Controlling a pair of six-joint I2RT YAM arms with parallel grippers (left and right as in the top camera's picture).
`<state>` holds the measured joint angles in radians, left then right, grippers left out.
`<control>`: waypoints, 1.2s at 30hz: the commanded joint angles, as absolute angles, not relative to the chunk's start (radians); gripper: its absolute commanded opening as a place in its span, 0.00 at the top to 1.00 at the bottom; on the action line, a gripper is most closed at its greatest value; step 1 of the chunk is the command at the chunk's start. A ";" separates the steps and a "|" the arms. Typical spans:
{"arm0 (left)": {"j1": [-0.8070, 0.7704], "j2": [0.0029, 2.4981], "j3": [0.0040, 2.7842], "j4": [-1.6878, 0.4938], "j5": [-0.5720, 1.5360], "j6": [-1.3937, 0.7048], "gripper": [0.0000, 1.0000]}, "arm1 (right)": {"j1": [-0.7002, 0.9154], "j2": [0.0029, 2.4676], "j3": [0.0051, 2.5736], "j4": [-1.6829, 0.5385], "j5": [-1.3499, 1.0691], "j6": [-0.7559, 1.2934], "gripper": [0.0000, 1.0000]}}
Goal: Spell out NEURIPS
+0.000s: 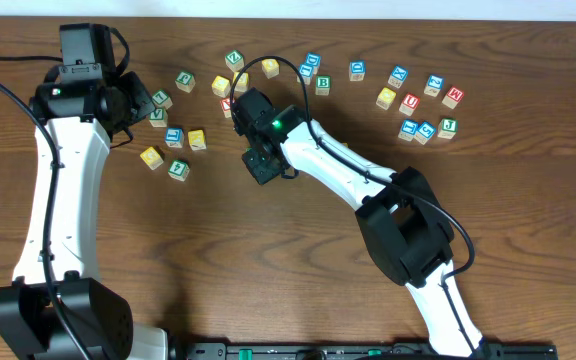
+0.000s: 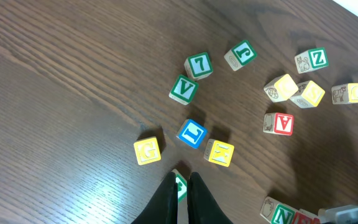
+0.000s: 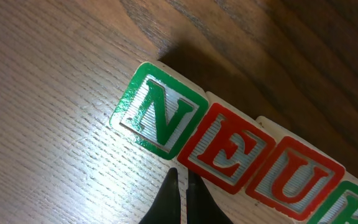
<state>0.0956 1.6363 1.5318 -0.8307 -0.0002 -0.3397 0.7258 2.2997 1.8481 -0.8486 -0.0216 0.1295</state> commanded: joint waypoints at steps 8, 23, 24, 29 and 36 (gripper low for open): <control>0.077 1.647 1.505 -0.833 -0.001 -0.327 0.92 | 0.673 2.126 1.848 -0.864 -0.010 0.155 0.99; 0.009 1.727 1.402 -0.803 0.018 -0.388 0.92 | 0.368 2.163 1.819 -1.002 -0.037 0.258 0.99; 0.004 1.744 1.402 -0.799 0.026 -0.388 0.92 | 0.356 2.168 1.811 -0.998 -0.037 0.260 0.99; -0.038 1.822 1.402 -0.787 0.066 -0.388 0.92 | 0.316 2.172 1.759 -0.969 -0.050 0.269 0.99; -0.081 1.884 1.402 -0.782 0.072 -0.395 0.92 | 0.312 2.172 1.656 -0.879 -0.105 0.284 0.99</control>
